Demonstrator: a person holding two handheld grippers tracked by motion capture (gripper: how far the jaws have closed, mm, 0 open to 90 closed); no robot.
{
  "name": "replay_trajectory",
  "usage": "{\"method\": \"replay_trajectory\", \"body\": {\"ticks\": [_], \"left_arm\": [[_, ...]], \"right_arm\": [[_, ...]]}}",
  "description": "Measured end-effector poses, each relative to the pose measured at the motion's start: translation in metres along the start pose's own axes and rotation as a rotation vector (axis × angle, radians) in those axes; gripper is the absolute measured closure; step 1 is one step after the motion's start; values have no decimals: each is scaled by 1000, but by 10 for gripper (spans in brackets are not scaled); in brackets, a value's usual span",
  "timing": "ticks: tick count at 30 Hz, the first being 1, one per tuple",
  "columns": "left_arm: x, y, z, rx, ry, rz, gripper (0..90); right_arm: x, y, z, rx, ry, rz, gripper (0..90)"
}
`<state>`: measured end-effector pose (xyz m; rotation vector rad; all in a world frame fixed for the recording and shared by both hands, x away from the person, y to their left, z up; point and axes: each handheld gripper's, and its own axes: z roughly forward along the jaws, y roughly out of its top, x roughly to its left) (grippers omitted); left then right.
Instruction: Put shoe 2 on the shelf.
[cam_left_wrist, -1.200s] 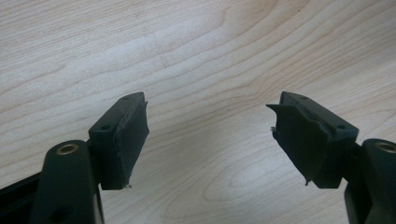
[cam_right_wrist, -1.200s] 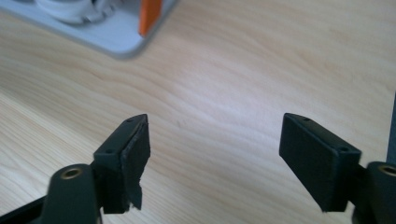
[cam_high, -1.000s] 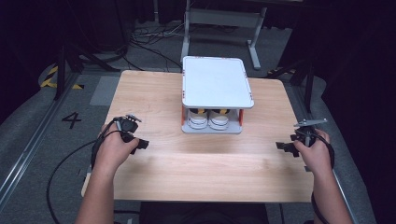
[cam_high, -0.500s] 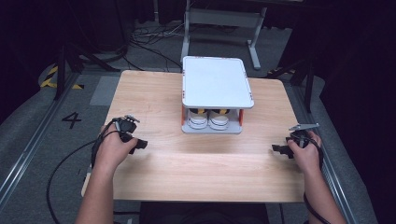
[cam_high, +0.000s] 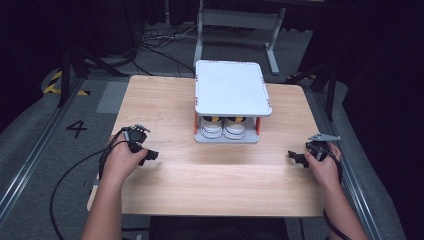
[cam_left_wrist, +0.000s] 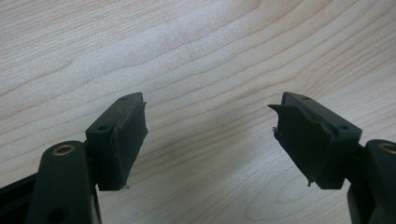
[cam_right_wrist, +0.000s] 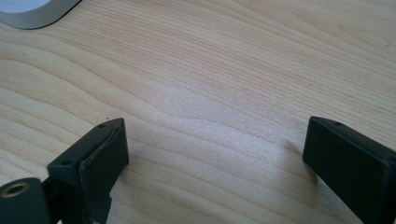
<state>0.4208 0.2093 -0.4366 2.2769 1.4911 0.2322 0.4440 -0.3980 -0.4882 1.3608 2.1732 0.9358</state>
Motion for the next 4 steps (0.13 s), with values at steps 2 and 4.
{"method": "replay_trajectory", "body": {"ticks": [2, 4], "left_arm": [[0, 0, 1, 0, 0, 2, 251], [0, 0, 0, -2, -3, 1, 251]], "right_arm": [[0, 0, 0, 2, 0, -2, 61], [0, 0, 0, 3, 2, -3, 61]]}}
